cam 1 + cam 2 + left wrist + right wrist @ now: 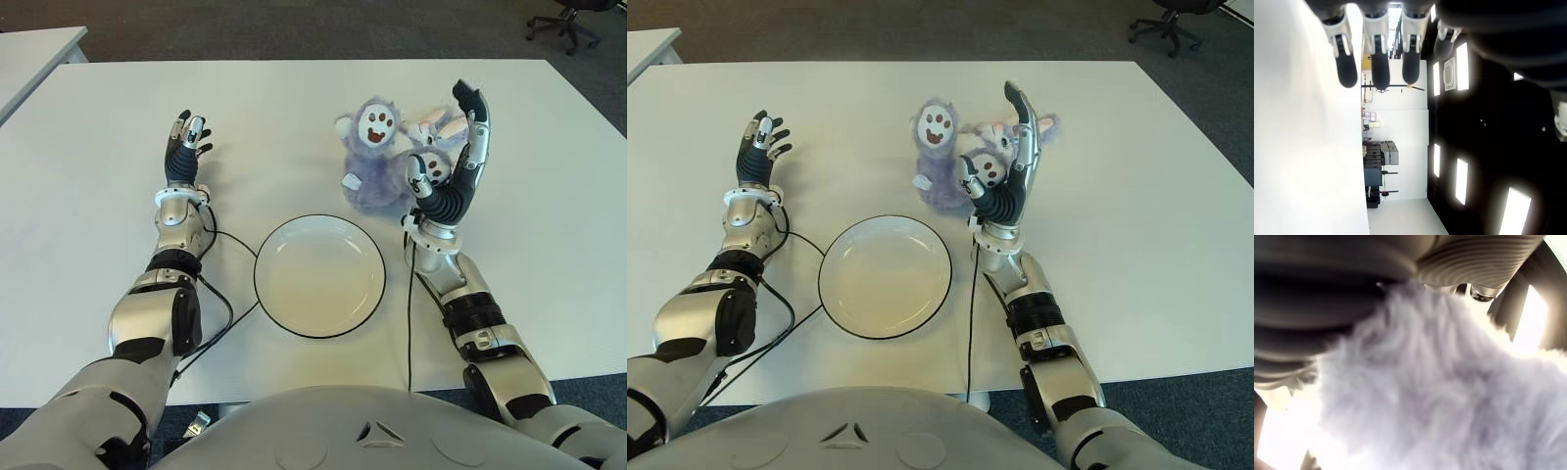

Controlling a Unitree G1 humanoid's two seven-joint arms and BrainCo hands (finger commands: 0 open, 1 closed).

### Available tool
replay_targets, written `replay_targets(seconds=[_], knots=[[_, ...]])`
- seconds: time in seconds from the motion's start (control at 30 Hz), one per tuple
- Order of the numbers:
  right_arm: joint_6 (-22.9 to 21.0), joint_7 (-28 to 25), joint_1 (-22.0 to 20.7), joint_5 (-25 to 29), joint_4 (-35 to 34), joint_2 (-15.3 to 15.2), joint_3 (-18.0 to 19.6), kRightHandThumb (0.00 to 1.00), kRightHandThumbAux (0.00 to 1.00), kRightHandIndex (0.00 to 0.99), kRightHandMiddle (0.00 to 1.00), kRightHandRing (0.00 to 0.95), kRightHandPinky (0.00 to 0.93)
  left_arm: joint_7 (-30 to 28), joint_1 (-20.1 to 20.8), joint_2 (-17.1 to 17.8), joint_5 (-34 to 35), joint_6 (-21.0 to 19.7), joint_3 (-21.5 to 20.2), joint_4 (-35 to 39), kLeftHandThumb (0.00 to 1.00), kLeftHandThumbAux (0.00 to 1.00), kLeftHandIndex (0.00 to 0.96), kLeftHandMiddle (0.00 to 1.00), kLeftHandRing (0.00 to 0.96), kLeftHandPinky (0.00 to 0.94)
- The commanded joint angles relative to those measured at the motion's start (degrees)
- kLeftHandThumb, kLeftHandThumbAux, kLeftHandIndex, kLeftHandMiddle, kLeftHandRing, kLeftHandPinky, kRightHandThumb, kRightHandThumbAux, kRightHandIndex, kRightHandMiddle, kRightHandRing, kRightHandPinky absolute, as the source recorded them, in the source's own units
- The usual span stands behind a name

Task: Put the doll into the plate.

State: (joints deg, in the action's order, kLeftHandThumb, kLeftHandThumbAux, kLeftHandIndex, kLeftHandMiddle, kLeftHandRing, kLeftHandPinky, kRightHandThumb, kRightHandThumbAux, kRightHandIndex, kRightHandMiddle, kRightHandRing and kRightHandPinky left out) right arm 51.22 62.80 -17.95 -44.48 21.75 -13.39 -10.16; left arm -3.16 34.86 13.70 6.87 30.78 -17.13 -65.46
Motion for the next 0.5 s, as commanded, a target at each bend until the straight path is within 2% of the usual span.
replay_targets(seconds=[0.03,0.23,0.3,0.5], knots=[[-1.90,-1.96,11.07,2.84,8.55,3.76,-2.14,0.388,0.374,0.035,0.067,0.032,0.018,-1.27,-5.24,-1.49,0.62,-1.93,-0.26,-3.74,0.000,0.339,0.038,0.169,0.186,0.205],[-2.79,-2.25,11.24,2.65,8.39,4.08,-1.85,0.379,0.356,0.026,0.053,0.022,0.030,-1.36,-5.38,-1.49,0.66,-1.75,-0.28,-3.67,0.000,0.341,0.038,0.173,0.191,0.221],[-2.73,-2.23,11.17,2.61,8.68,4.14,-1.90,0.382,0.350,0.023,0.054,0.023,0.028,-1.41,-5.46,-1.48,0.62,-1.60,-0.24,-3.61,0.000,0.341,0.031,0.172,0.189,0.190],[-2.38,-2.71,11.48,2.80,8.53,4.02,-2.01,0.391,0.350,0.019,0.051,0.017,0.018,-1.66,-5.78,-1.52,0.55,-1.19,-0.10,-3.32,0.000,0.338,0.022,0.165,0.180,0.188]])
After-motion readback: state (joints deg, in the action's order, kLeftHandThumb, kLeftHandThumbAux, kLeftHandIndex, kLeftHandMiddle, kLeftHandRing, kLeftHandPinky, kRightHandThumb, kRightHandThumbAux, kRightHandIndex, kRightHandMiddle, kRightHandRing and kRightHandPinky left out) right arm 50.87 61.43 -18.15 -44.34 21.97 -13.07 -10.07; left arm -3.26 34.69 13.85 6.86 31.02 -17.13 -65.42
